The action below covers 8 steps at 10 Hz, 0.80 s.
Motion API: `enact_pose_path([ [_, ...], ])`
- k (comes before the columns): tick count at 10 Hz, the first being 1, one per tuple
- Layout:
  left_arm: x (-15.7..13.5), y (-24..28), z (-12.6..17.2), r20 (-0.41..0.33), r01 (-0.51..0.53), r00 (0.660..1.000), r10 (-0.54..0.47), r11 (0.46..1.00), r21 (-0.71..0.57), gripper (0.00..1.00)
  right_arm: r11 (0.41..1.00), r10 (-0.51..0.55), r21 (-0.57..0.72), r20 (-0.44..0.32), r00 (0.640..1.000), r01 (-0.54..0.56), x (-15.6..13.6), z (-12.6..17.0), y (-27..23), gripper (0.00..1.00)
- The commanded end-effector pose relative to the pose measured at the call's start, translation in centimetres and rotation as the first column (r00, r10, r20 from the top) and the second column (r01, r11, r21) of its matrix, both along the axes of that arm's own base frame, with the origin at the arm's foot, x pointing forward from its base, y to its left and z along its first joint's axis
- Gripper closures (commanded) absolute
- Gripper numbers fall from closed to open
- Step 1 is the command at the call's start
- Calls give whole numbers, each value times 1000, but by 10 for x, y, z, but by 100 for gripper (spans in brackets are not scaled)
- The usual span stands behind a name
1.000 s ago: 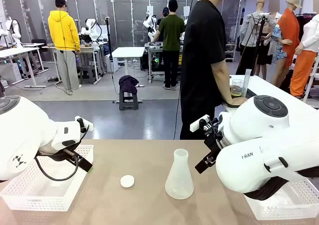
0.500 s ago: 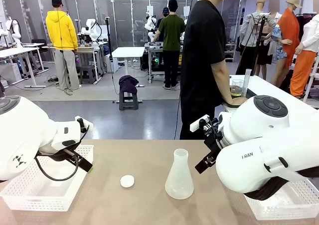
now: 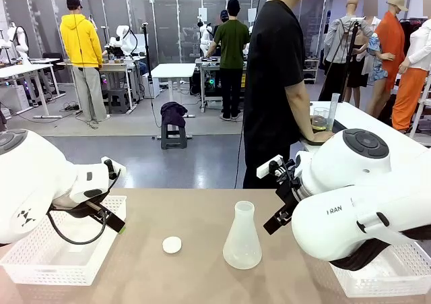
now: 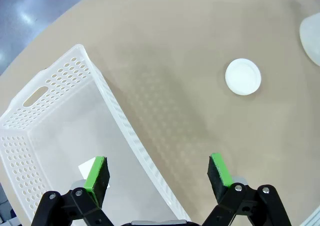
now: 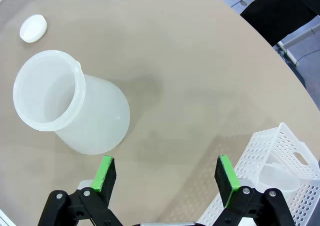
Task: Prepare the solutions needed for the experiment.
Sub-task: Pick up the Plastic Funnel and insert it into the Big flask.
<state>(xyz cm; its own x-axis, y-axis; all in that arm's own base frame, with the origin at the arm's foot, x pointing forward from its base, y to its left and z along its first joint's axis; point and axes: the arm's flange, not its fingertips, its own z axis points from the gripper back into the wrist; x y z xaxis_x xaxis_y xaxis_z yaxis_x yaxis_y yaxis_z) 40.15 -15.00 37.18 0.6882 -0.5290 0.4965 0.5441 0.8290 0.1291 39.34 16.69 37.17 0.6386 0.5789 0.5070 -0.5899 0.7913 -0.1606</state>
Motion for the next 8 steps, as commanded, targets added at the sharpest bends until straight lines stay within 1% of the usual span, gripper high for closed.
enact_pose_path([
  [1,0,0,0,0,0,1000,0,1000,0,0,1000,-2,1,-1,1000,2,0,0,0,0],
  [5,0,0,0,0,0,1000,0,1000,0,0,1000,-2,1,-1,1000,2,0,0,0,0],
  [6,-1,3,3,-60,90,994,-93,994,-56,0,1000,0,0,0,1000,0,0,0,0,0],
  [7,-2,6,11,-98,123,986,-135,985,-122,0,999,-4,53,-31,1000,5,1,9,-5,0],
  [8,1,7,20,-121,125,982,-147,977,-175,0,993,12,118,-74,997,-3,1,19,-10,0],
])
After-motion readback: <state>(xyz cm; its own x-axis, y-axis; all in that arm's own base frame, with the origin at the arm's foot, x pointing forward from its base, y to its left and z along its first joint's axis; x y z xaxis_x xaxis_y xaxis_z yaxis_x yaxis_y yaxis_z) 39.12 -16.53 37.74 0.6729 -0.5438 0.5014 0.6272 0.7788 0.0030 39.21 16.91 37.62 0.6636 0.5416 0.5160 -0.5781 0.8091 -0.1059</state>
